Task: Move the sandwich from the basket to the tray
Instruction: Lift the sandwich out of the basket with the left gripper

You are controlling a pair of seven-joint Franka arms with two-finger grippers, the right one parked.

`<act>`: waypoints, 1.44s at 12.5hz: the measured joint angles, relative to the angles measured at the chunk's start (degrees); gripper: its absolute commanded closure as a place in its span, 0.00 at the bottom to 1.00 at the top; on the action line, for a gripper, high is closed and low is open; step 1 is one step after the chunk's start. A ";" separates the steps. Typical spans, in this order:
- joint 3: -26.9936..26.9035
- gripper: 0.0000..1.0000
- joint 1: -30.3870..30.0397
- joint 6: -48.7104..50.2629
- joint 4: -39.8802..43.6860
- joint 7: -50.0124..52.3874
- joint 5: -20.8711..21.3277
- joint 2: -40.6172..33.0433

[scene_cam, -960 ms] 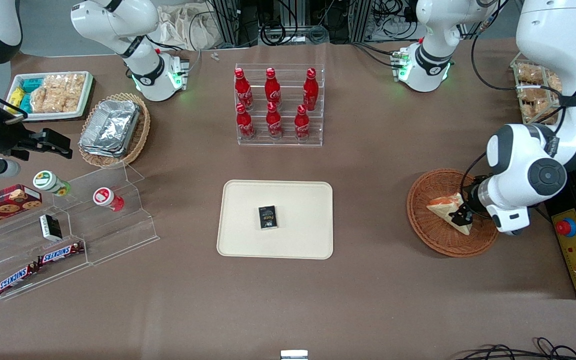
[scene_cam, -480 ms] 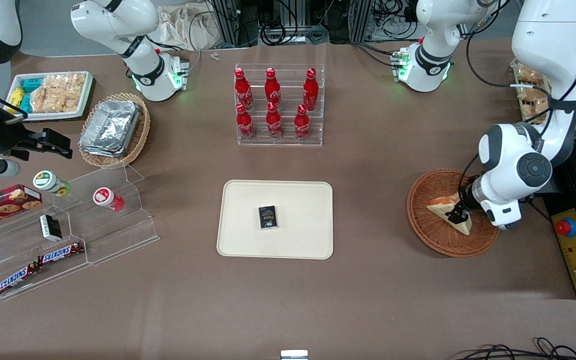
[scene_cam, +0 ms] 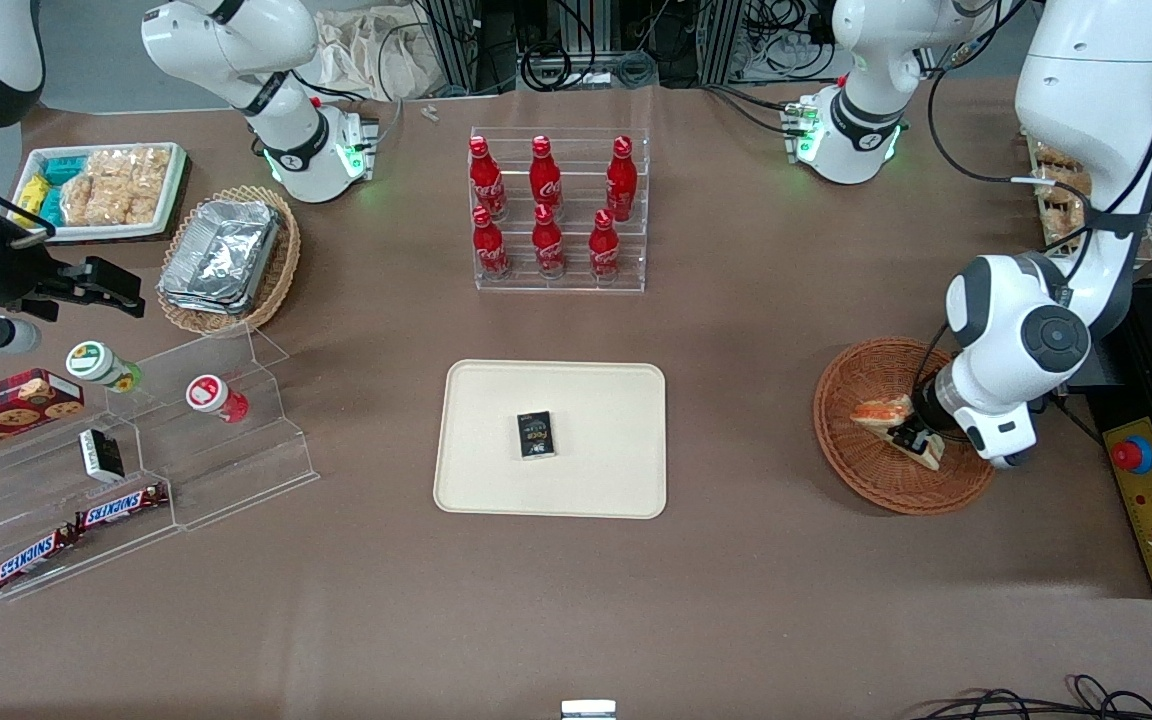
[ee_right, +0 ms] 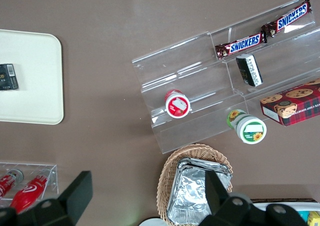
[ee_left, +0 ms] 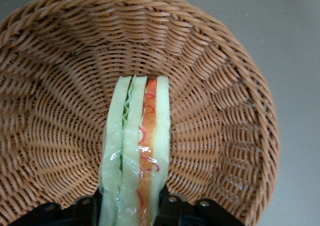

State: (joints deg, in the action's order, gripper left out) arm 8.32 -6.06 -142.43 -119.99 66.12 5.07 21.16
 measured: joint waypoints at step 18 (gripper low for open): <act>14.85 1.00 12.38 41.18 50.59 -18.47 3.48 12.16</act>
State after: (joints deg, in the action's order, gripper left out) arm 23.17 6.32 -101.25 -69.40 47.65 8.55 33.32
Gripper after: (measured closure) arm 0.811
